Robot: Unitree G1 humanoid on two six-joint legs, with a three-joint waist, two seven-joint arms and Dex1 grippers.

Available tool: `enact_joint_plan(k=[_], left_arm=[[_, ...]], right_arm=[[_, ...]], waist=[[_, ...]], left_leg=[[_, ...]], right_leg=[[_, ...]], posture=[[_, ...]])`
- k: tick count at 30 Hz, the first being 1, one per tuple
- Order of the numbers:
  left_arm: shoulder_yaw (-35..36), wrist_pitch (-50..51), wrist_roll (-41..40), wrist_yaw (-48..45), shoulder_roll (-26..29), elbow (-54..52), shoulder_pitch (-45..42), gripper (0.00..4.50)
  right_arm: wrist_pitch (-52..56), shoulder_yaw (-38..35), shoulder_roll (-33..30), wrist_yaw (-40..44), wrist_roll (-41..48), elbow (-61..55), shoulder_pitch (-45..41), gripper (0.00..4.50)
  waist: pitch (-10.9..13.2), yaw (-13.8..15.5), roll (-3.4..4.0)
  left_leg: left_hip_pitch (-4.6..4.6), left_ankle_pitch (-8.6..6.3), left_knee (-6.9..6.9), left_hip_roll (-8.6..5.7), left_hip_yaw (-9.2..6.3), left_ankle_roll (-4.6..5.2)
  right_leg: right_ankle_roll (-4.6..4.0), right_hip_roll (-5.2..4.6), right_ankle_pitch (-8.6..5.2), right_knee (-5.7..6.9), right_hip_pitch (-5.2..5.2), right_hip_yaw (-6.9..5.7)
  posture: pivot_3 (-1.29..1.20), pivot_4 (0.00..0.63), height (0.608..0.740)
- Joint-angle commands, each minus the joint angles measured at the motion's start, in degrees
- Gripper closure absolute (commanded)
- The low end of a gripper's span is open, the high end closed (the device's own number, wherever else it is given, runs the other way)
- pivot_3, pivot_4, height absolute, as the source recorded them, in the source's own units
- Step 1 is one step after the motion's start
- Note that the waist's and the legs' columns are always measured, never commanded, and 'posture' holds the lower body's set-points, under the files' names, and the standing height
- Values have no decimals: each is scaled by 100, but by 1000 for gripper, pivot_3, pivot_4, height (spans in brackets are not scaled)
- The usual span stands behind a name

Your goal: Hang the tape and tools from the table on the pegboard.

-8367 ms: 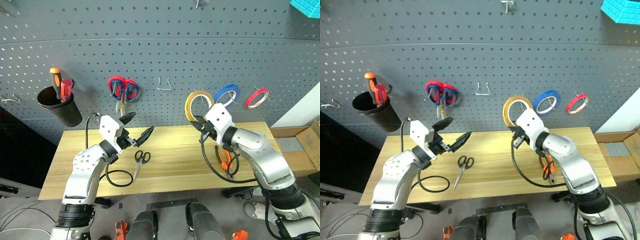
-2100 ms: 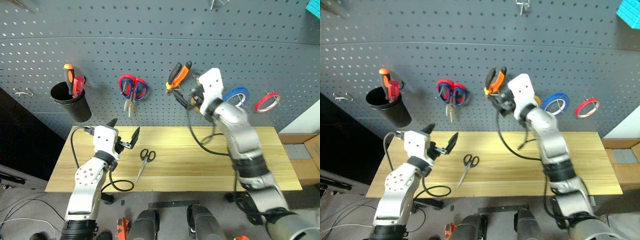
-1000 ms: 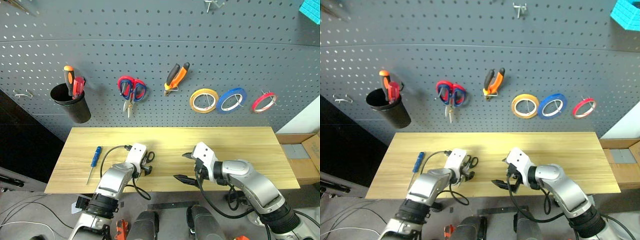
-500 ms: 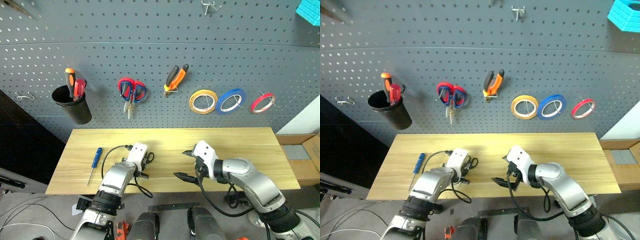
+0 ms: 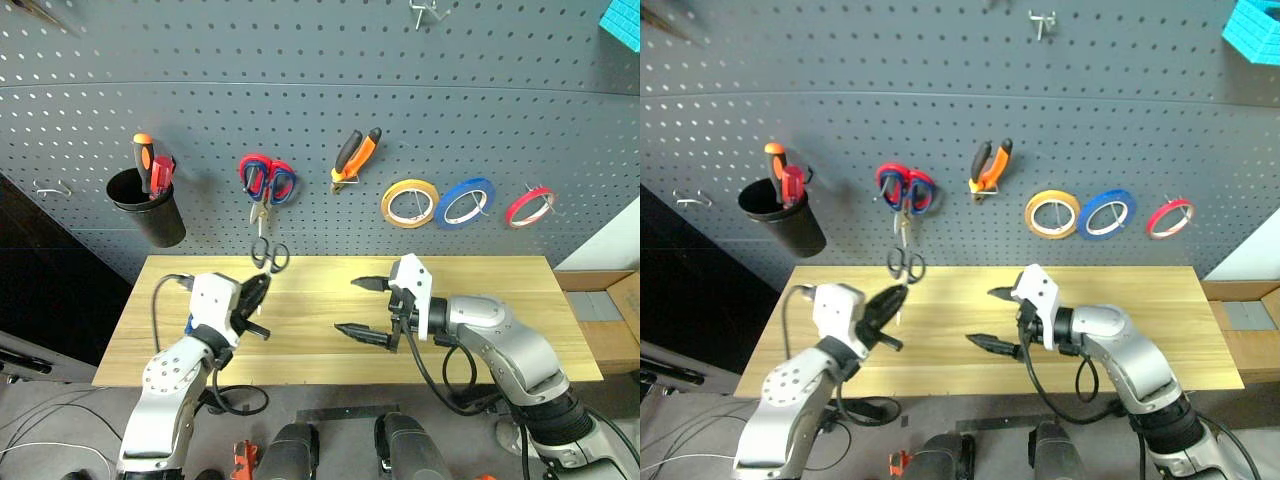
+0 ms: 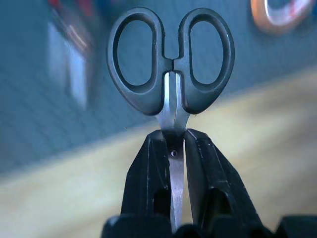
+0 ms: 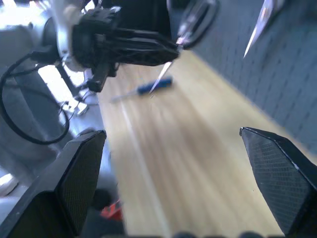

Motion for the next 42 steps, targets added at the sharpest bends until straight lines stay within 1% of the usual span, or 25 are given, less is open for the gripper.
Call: enact_joint_plan(k=[1,5,9,13,22,25,29,35,38,42], left_arm=[[81,-824,275,253,-64,106,-132,4333],[154,-1188,437,547,-92,329,-519,4333],[68,-1146,545,606,-21,525,-727,4333],[-49,-1075,517,610,-72,576,-908,4333],[-188,-1284,720,826,-174,976,-1314,4333],[-147,-1218,621,931,-279,1024,-1508,4333],[-207,-1216,657,910,-286,1041,-1619,4333],[-288,-952,750,923,-244,1120,-1678,4333],[-383,-844,921,995,-227,1426,-1815,4333],[-495,-883,1143,1122,-235,2253,-2357,4333]], right_arm=[[-298,-155,175,-89,36,-72,-406,0],[-390,-189,225,-63,37,58,-661,0],[-497,-146,229,-33,-1,149,-740,0],[-522,-150,258,-71,13,166,-780,0],[-516,-112,250,-127,-35,75,-732,0],[-516,-106,252,-143,-41,63,-730,0],[-514,-108,258,-161,-38,44,-740,0],[-499,-101,247,-182,-32,-4,-764,0],[-501,-99,248,-188,-28,7,-797,0],[-522,-81,264,-177,-30,59,-838,0]], waist=[[-5,-1,-5],[-13,30,-18],[-25,33,-23],[-26,18,-24],[-37,-6,-30],[-40,-1,-34],[-45,-9,-39],[-46,-12,-40],[-49,-11,-40],[-53,-3,-42]], left_leg=[[1,0,2,-2,1,1],[-1,0,3,-3,-1,1],[0,0,2,-5,1,1],[0,0,1,-4,1,1],[2,0,2,-4,2,1],[1,1,3,-4,2,0],[1,1,4,-4,3,0],[2,1,4,-4,3,0],[2,1,4,-5,3,0],[4,1,8,-5,2,0]], right_leg=[[1,0,0,0,1,0],[1,2,1,5,-1,-18],[1,2,1,9,-2,-25],[1,5,1,11,-3,-26],[1,7,2,13,-3,-25],[1,7,3,13,-3,-25],[1,8,3,14,-3,-24],[1,10,3,15,-4,-23],[1,11,3,16,-3,-24],[2,24,4,19,-2,-25]], posture=[[-38,156,740],[-30,147,740],[-29,142,740],[-32,138,740],[-50,131,740],[-54,131,740],[-59,132,740],[-59,133,740],[-50,134,740],[-47,134,740]])
